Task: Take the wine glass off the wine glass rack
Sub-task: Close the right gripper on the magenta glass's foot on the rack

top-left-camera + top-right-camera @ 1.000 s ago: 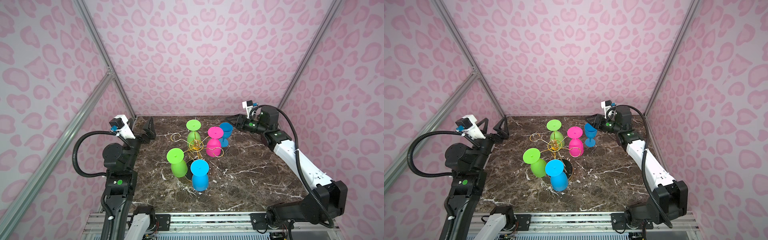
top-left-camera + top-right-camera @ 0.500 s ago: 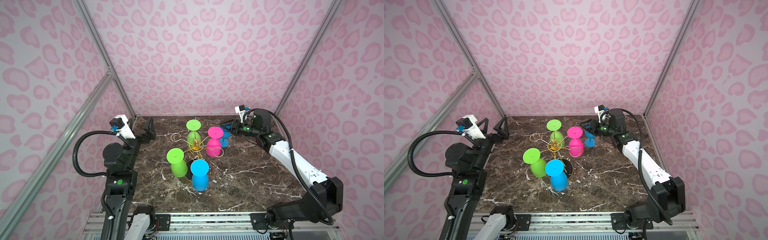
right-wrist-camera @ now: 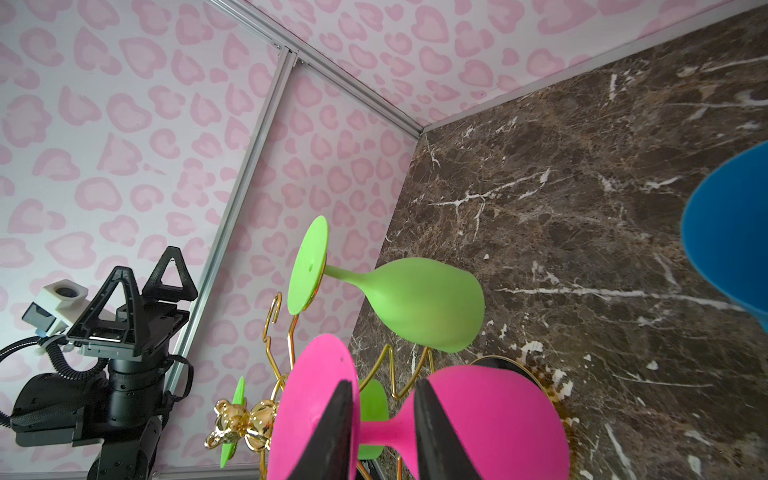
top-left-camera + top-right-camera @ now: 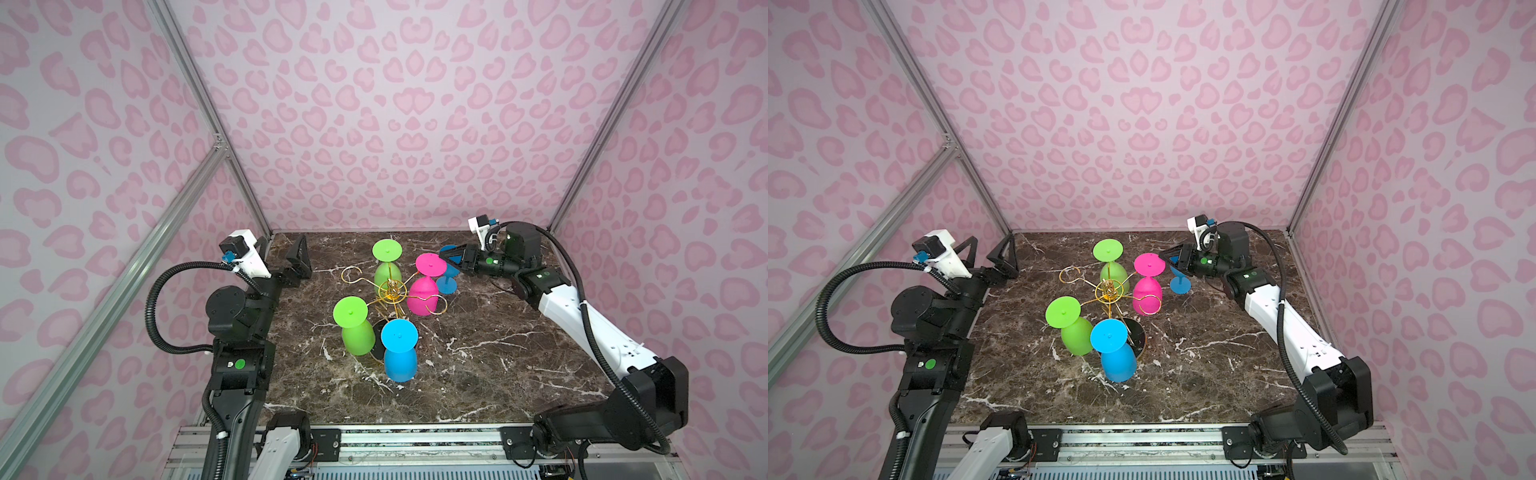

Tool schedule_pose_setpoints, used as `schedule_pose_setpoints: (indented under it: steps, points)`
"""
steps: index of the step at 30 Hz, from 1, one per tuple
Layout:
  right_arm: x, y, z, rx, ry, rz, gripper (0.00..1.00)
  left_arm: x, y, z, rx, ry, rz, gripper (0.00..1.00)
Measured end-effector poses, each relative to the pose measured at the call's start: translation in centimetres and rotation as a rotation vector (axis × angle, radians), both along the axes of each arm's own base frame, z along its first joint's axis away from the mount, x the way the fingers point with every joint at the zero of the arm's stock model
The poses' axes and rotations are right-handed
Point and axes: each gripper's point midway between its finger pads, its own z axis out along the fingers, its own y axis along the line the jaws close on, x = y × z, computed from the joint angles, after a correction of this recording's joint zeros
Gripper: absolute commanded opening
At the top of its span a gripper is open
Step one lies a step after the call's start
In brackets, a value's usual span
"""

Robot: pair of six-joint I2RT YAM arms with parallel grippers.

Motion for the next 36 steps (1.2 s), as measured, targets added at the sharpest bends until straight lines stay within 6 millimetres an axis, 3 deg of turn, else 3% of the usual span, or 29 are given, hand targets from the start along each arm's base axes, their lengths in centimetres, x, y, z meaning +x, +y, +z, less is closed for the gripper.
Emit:
schedule_pose_setpoints:
  steps: [15,24,27,29,31,36]
  points:
    - [-0.1,0.1,0.5,0.013,-0.002,-0.002,0.01,0.2,0.0,-0.3,-0.001,0.009,0.001,0.97]
    - [-0.4,0.2,1.5,0.018,-0.024,-0.001,0.0,0.4,0.0,-0.5,-0.005,0.015,0.0,0.97]
    - [-0.5,0.3,1.7,0.014,-0.032,0.002,0.06,0.4,0.0,-0.6,-0.012,0.017,-0.001,0.97]
    - [-0.7,0.4,1.6,0.01,-0.029,0.007,0.24,0.4,0.0,-0.6,-0.012,0.018,-0.001,0.97]
    - [-0.9,0.5,1.5,0.001,-0.025,0.011,0.34,0.4,0.1,-0.7,-0.012,0.019,0.0,0.97]
    - [-1.3,0.6,1.3,-0.032,-0.033,0.011,0.38,0.4,0.1,-0.7,-0.017,0.02,-0.001,0.97]
